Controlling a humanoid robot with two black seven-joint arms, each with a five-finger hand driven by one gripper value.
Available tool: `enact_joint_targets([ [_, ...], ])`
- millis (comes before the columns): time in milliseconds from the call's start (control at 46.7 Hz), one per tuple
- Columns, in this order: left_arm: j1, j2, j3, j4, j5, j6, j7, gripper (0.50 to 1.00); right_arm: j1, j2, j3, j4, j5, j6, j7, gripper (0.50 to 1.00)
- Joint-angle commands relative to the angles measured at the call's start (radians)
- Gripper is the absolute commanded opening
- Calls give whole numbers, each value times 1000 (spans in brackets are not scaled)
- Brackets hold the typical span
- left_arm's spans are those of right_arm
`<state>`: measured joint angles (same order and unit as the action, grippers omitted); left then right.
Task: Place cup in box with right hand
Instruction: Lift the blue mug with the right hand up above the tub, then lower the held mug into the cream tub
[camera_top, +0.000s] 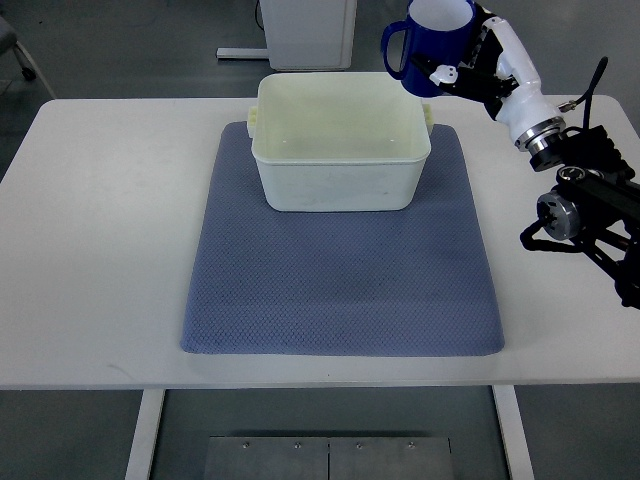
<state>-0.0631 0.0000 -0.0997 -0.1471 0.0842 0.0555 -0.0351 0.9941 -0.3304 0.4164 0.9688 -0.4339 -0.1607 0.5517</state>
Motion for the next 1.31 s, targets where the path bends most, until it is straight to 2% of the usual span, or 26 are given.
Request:
enact_joint_targets([
  [0,0,0,0,0,0,0,0,1000,18,50,-7,-38,0,0,-9,500],
  [578,0,0,0,0,0,0,0,1000,63,291,-48,-248,-9,-2,-59,500],
  [749,0,0,0,1,0,0,0,1000,63,326,-73,-300,-9,-6,-59,500],
  [1284,0,0,0,0,0,0,0,1000,61,330,-117,-306,-9,-11,-67,500],
])
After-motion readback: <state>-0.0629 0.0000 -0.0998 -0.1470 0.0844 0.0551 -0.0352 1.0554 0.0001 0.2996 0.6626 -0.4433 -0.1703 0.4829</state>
